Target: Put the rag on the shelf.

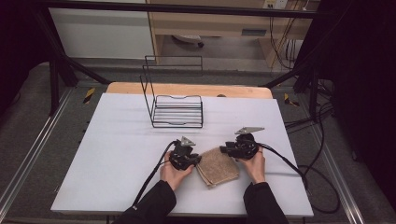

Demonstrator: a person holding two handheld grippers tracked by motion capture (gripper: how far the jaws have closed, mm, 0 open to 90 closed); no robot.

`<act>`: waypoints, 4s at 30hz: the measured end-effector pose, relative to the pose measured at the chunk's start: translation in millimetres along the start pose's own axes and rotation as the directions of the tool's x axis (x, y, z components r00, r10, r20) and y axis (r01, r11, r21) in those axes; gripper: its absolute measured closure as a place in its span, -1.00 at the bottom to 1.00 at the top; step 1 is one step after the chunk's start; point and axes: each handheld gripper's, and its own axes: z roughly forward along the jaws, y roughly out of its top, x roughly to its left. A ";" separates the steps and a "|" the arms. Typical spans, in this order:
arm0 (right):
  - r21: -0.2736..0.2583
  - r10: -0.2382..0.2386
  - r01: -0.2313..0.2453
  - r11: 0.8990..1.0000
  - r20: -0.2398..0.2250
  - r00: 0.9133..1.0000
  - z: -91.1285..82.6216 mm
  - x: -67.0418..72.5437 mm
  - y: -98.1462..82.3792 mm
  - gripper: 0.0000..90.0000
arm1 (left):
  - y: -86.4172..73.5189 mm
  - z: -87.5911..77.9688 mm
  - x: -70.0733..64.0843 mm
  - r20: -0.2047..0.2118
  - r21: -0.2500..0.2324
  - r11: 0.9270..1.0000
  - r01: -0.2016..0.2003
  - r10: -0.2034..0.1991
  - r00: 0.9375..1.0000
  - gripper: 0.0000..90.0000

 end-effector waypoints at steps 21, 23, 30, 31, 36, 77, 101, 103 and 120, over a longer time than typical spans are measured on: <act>0.059 0.057 -0.054 0.997 -0.041 0.998 -3.6 3.3 5.1 0.87 | 1.7 -3.0 4.4 0.051 -0.012 0.999 0.033 -0.032 0.998 0.90; 0.037 0.051 -0.049 0.998 -0.041 0.998 -8.2 5.2 4.8 0.87 | 1.7 -5.2 2.8 0.052 -0.024 0.999 0.031 -0.030 0.998 0.90; -0.030 0.041 -0.043 0.999 -0.052 0.998 -29.4 12.5 3.2 0.87 | 3.8 -16.4 -2.0 0.069 -0.078 0.997 0.017 -0.012 0.998 0.91; -0.039 0.040 -0.042 0.998 -0.054 0.998 -32.1 13.7 2.9 0.87 | 4.0 -17.9 -3.0 0.072 -0.083 0.997 0.013 -0.007 0.997 0.91; -0.078 0.039 -0.043 0.996 -0.059 0.998 -43.2 18.4 0.5 0.88 | 5.5 -26.4 -9.6 0.078 -0.109 0.994 -0.003 0.011 0.997 0.91; -0.334 -0.032 0.035 0.942 0.013 0.999 -106.6 57.9 6.3 0.90 | 28.5 -84.8 -36.0 0.046 -0.298 0.947 -0.117 0.137 0.990 0.91; -0.468 -0.060 0.068 0.881 0.033 0.998 -99.1 95.7 48.3 0.90 | 43.7 -131.7 -3.1 -0.026 -0.398 0.908 -0.129 0.129 0.991 0.91; -0.473 -0.064 0.071 0.878 0.031 0.997 -98.2 97.1 50.2 0.90 | 44.4 -133.7 -1.5 -0.029 -0.402 0.907 -0.128 0.127 0.991 0.91; -0.544 -0.086 0.100 0.833 0.052 0.995 -88.8 117.6 84.1 0.90 | 54.6 -164.9 18.6 -0.074 -0.499 0.856 -0.134 0.112 0.991 0.91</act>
